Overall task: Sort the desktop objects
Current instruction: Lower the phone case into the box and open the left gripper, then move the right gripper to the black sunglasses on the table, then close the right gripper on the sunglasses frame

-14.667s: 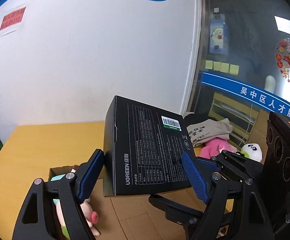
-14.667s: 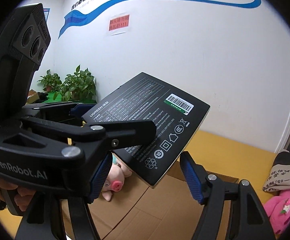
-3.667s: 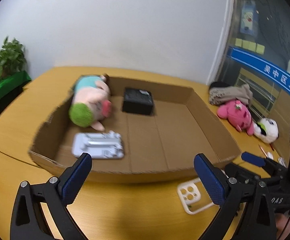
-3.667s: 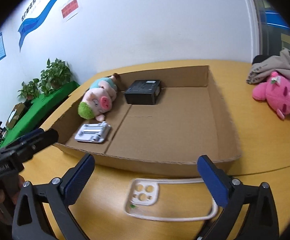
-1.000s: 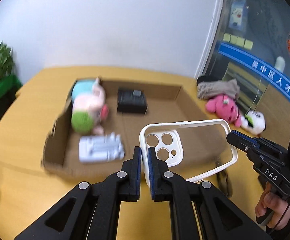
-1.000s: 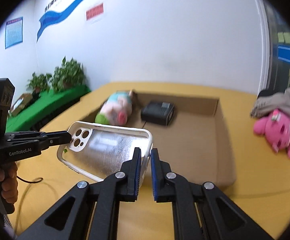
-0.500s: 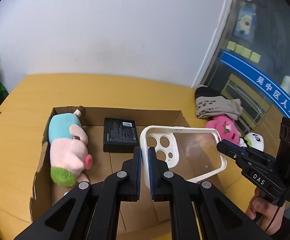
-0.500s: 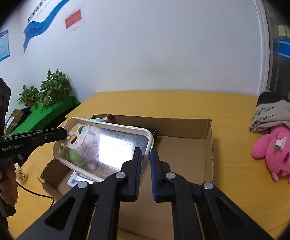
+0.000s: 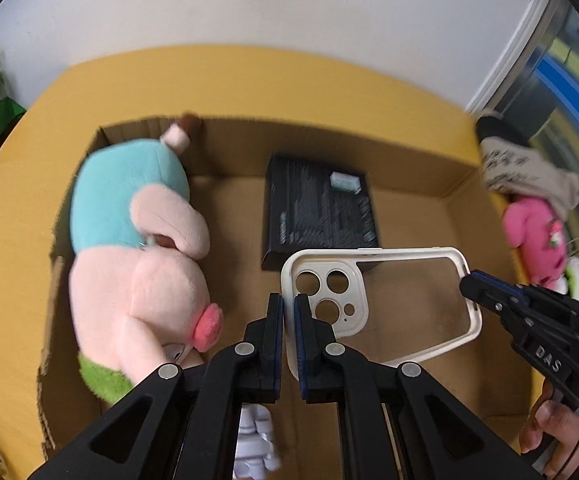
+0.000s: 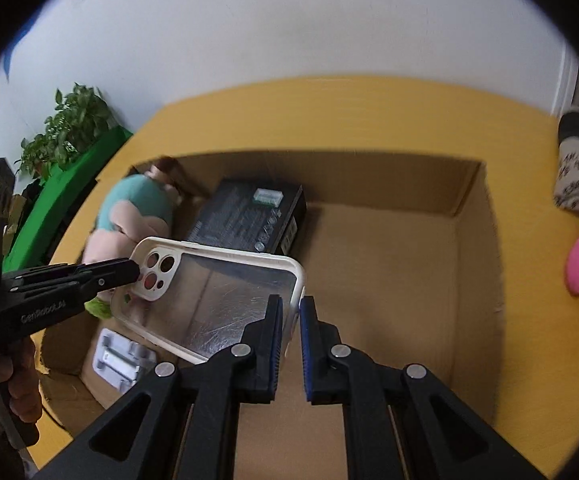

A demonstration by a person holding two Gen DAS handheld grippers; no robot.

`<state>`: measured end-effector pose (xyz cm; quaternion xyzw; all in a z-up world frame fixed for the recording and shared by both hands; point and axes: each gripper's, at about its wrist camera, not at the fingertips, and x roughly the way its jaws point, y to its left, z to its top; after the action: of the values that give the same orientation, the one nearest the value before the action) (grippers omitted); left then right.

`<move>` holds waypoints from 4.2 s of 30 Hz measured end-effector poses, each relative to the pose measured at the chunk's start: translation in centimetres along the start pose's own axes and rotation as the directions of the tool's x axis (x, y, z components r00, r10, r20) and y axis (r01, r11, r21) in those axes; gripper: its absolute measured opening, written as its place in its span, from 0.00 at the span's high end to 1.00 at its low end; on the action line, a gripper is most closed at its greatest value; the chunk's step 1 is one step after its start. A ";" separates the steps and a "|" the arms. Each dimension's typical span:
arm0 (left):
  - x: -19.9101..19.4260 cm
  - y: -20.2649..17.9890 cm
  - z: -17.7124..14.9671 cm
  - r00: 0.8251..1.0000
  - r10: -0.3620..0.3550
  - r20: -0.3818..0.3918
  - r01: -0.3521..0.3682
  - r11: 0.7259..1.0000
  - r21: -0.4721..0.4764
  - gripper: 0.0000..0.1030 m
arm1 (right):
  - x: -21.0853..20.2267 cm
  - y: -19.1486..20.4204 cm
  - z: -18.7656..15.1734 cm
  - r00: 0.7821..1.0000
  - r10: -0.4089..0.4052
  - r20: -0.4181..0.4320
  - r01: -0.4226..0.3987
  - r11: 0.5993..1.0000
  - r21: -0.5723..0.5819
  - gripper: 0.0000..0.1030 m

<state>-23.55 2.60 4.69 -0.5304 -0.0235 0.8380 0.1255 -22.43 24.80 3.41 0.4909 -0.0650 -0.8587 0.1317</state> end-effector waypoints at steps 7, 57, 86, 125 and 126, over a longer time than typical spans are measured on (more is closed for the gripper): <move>3.9 0.1 0.1 0.992 0.068 -0.102 -0.067 0.998 0.019 0.96 | 5.5 -1.8 -1.1 0.990 0.017 -0.142 -0.006 0.997 0.079 0.93; -17.3 -2.2 -21.3 0.807 0.166 0.567 -0.224 0.974 0.033 0.00 | -15.4 9.7 -17.7 0.933 -0.146 0.328 0.207 0.965 -0.159 0.01; -12.9 -4.8 -25.0 0.911 -0.145 0.386 0.078 0.980 0.183 0.00 | -14.2 -2.7 -24.5 0.972 -0.141 0.186 0.123 0.987 0.106 0.01; -2.1 -17.0 -28.2 0.819 -0.557 -0.142 0.574 0.798 0.181 0.91 | -9.9 -7.1 -29.5 0.967 0.225 0.118 -0.252 0.908 0.336 0.77; -2.4 -16.7 -28.1 0.807 -0.574 -0.141 0.591 0.789 0.170 0.91 | -10.1 -7.0 -29.4 0.964 0.233 0.124 -0.262 0.905 0.335 0.79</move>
<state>5.65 15.54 -2.57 -0.5155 -0.0941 0.7337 0.4325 6.63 34.92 -4.95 0.4588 -0.2829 -0.8292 0.1480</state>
